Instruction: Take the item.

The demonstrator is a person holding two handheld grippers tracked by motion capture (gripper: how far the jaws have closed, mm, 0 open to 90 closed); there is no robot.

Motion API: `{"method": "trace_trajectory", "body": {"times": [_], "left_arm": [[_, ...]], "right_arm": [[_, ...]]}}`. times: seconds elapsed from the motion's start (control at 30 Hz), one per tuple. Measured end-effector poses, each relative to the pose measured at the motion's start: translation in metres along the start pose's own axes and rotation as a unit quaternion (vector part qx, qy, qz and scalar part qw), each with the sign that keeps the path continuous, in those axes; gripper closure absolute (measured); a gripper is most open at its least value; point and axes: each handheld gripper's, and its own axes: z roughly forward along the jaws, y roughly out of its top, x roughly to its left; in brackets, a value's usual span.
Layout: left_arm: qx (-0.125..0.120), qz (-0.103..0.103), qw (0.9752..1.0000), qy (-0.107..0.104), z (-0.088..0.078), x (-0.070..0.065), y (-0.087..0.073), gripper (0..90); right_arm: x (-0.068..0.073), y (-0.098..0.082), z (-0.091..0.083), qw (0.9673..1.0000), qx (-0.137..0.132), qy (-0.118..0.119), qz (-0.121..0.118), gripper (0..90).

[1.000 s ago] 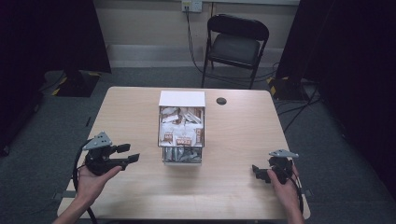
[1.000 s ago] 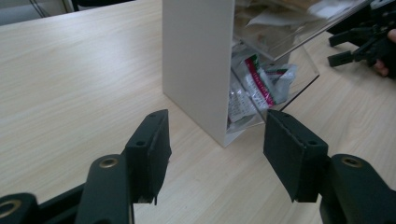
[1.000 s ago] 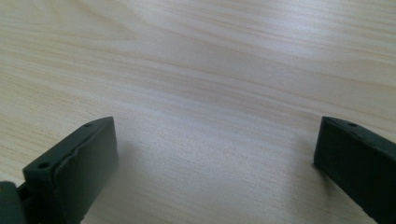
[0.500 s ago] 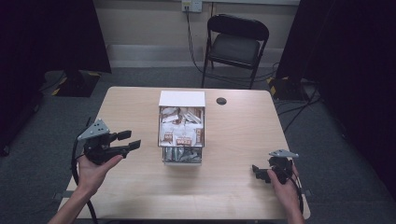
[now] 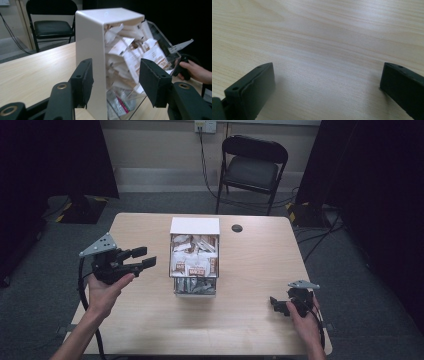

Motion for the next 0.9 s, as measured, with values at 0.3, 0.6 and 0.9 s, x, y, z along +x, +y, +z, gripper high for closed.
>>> {"method": "trace_trajectory", "body": {"times": [0.3,0.6,0.9], "left_arm": [[-0.010,0.006,0.9998,-0.018,0.007,-0.006,0.015,44.4],[0.004,0.034,0.9984,-0.045,0.029,-0.022,0.028,39.3],[0.024,0.043,0.9955,-0.081,0.055,-0.031,0.033,43.7]], "right_arm": [[0.000,0.000,0.000,1.0000,0.000,0.000,0.000,0.0],[0.000,0.000,0.000,1.0000,0.000,0.000,0.000,0.0],[0.000,0.000,0.000,1.0000,0.000,0.000,0.000,0.0]]}}
